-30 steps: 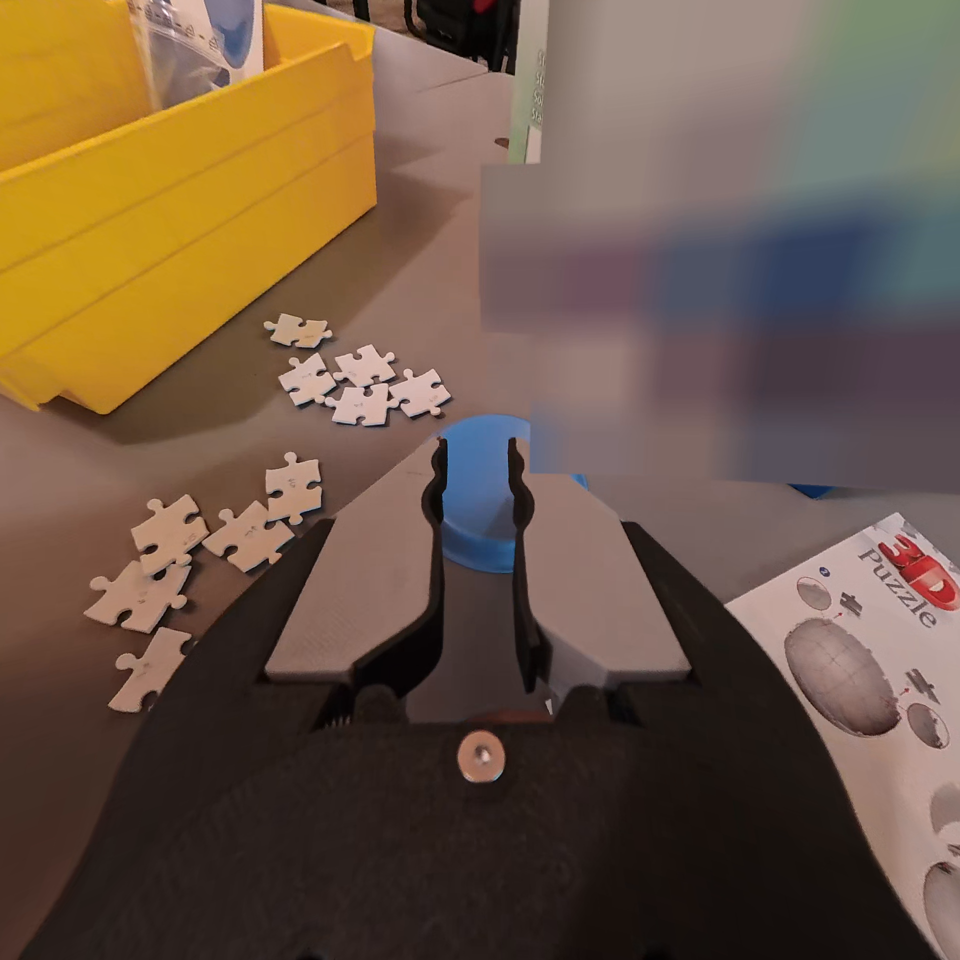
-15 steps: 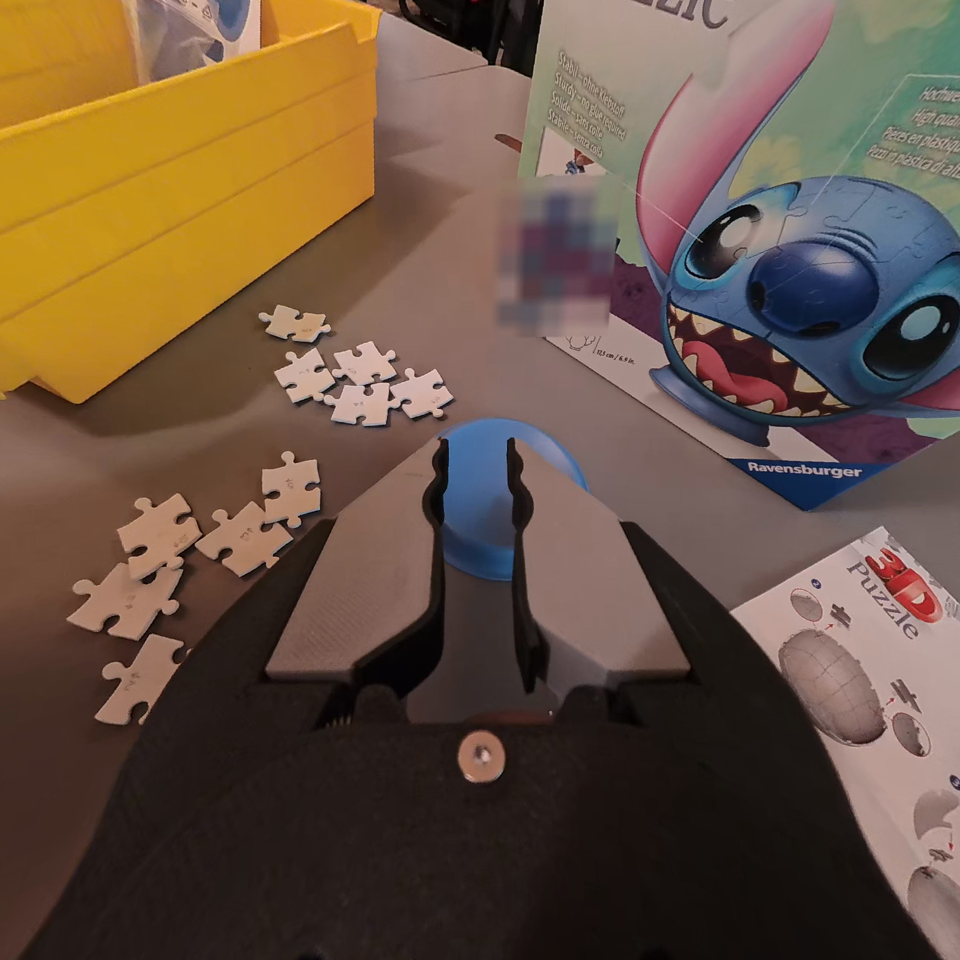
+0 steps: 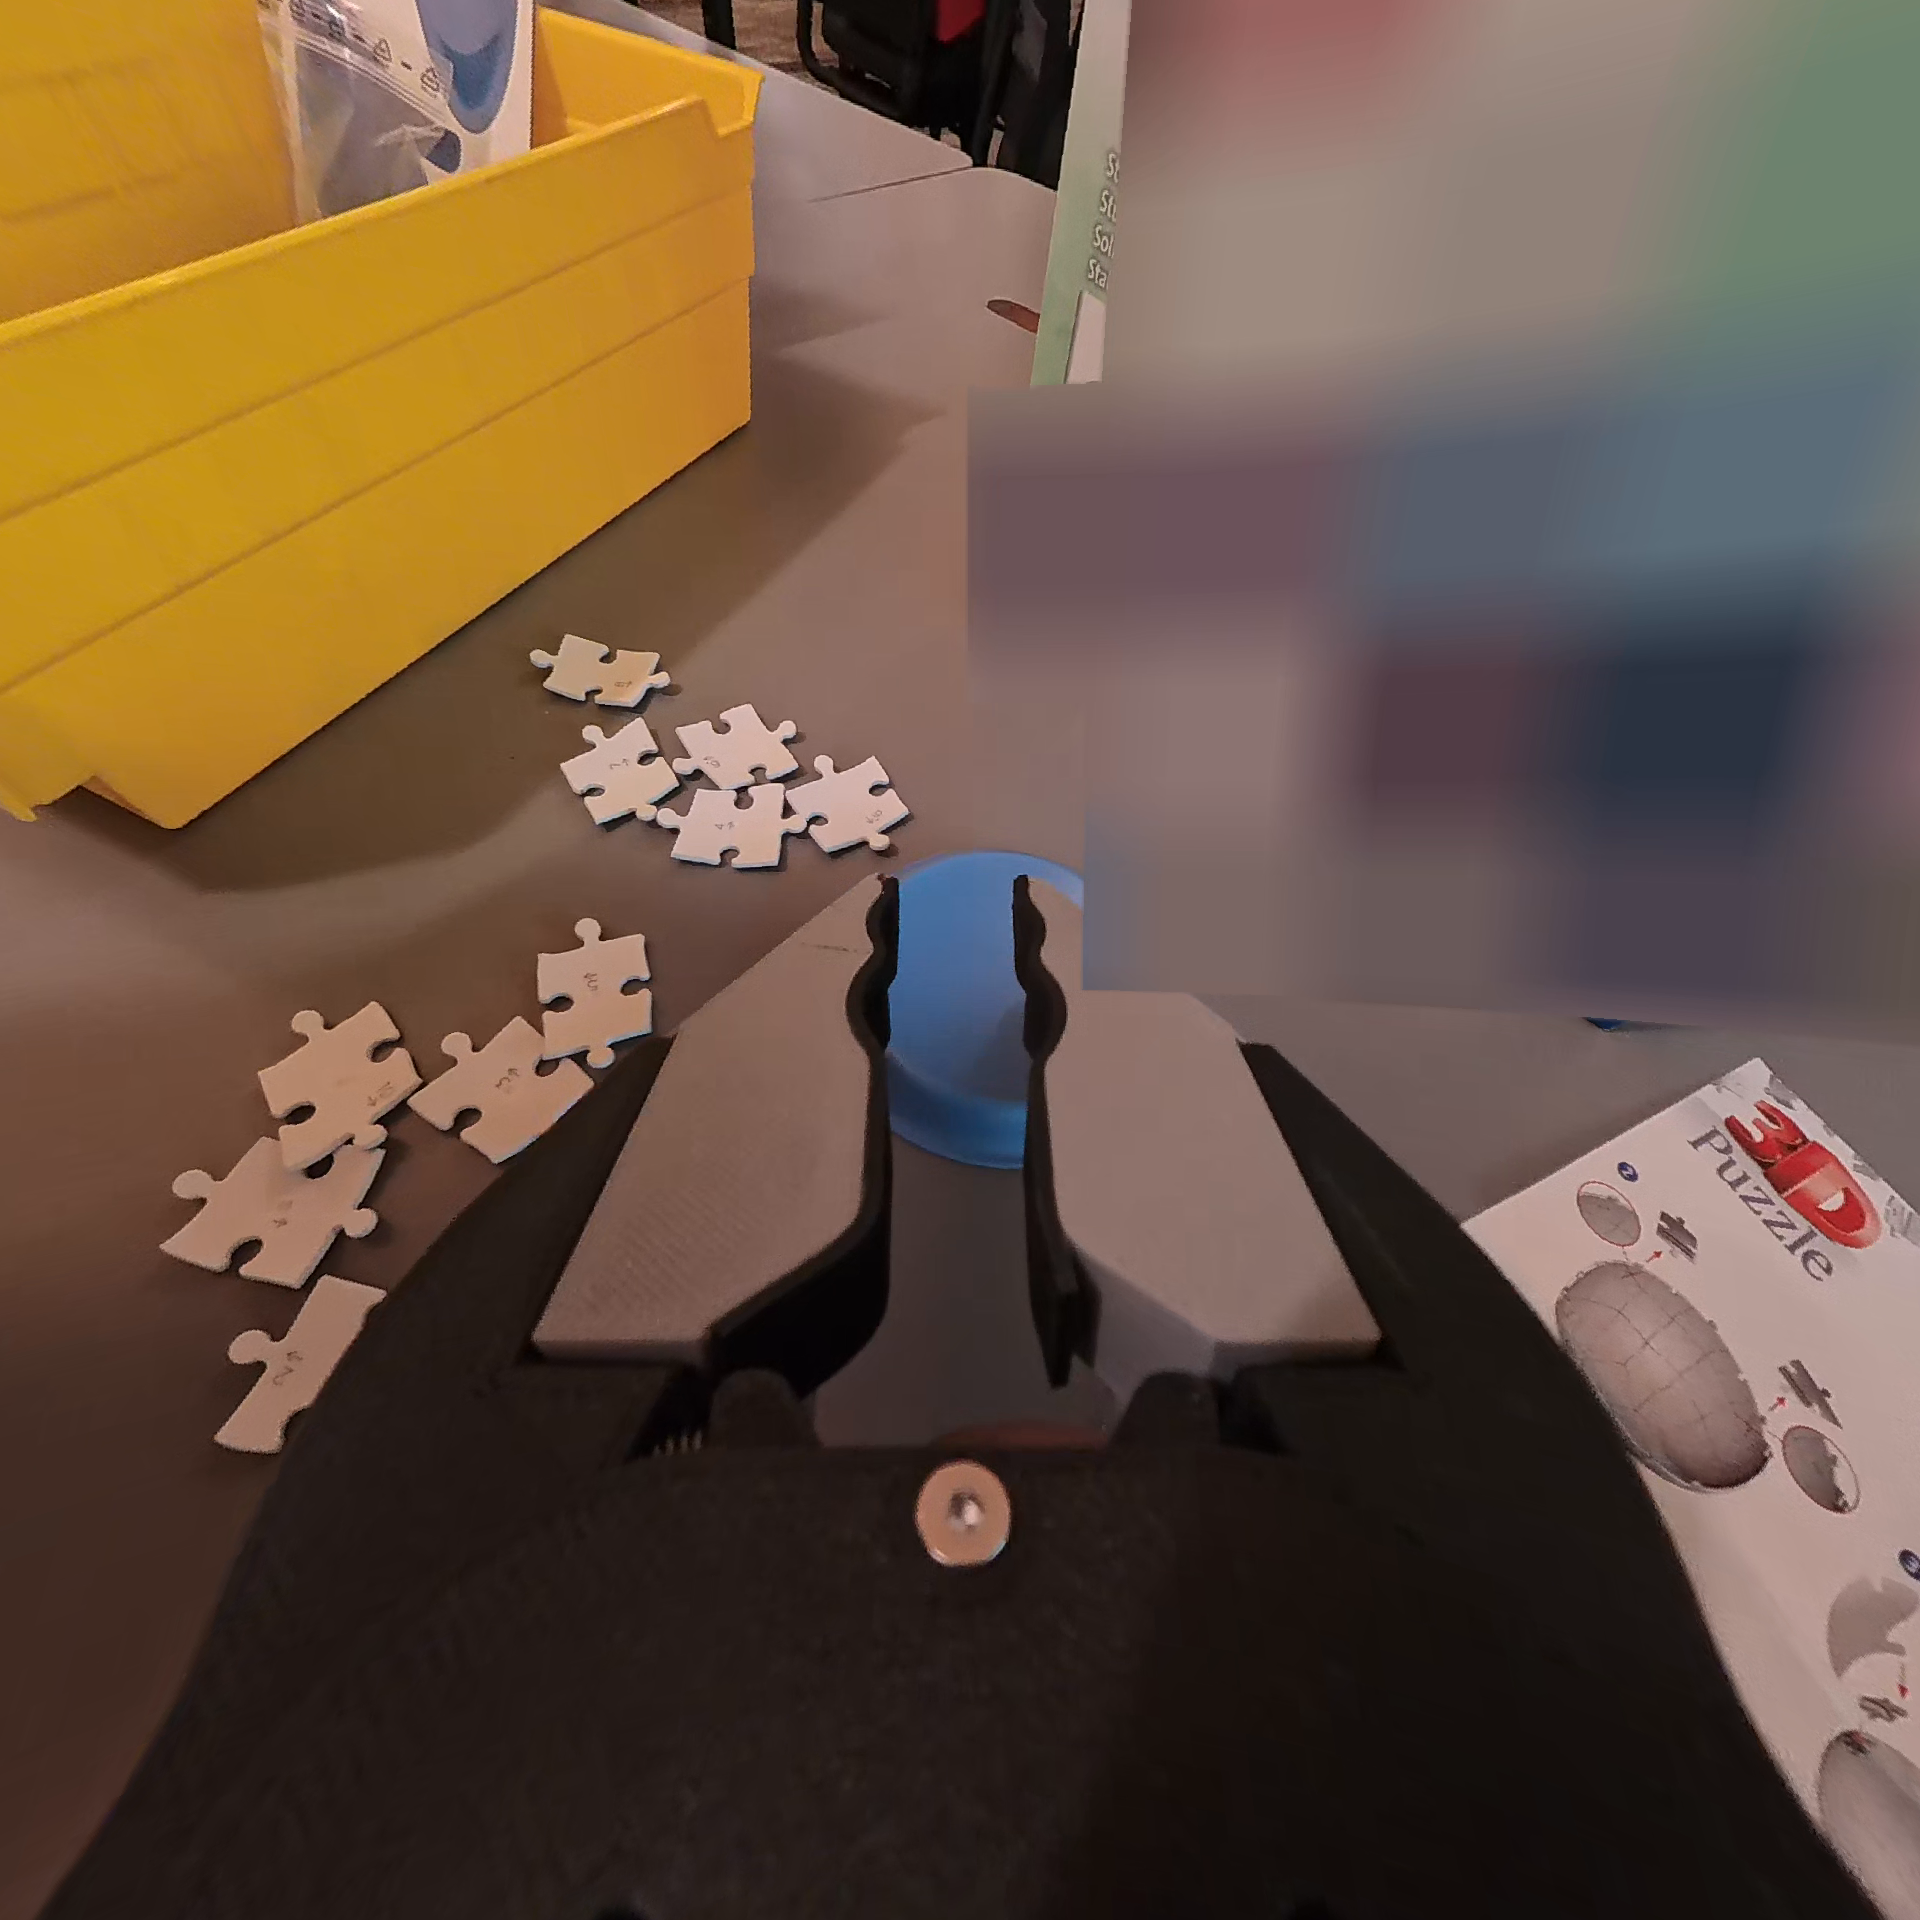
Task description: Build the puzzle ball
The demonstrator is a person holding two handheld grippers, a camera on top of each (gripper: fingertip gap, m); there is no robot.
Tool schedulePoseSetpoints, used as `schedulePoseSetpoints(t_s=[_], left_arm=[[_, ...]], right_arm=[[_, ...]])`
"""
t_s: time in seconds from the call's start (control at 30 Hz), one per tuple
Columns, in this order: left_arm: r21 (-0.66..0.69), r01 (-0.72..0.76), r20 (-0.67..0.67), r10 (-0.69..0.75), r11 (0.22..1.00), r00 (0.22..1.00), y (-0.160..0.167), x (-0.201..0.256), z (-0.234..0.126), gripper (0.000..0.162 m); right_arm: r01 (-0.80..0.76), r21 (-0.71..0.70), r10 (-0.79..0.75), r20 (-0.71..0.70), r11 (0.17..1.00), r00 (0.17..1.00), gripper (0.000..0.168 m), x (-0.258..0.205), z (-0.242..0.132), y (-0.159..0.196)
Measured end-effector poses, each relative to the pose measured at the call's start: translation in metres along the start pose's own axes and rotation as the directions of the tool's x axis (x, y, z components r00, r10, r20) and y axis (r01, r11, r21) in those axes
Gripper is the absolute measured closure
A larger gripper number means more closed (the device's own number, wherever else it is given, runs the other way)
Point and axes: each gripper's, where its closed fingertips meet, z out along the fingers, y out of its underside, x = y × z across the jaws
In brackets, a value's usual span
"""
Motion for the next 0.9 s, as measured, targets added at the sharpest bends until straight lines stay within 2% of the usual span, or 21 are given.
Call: schedulePoseSetpoints(t_s=[0.23,0.67,0.9], left_arm=[[-0.006,-0.027,0.014,0.027,1.000,1.000,0.001,0.000,0.001,0.153],[-0.004,-0.021,0.006,0.021,1.000,1.000,0.001,0.001,0.001,0.152],[-0.005,-0.021,0.006,0.021,1.000,1.000,0.001,0.001,0.001,0.151]], right_arm=[[-0.035,0.023,0.033,0.090,0.999,0.995,0.147,-0.012,-0.001,-0.004],[0.028,0.020,-0.031,0.159,0.999,0.987,0.149,-0.032,0.000,-0.004],[0.064,0.047,-0.074,0.258,0.997,0.963,0.152,-0.053,-0.004,-0.008]])
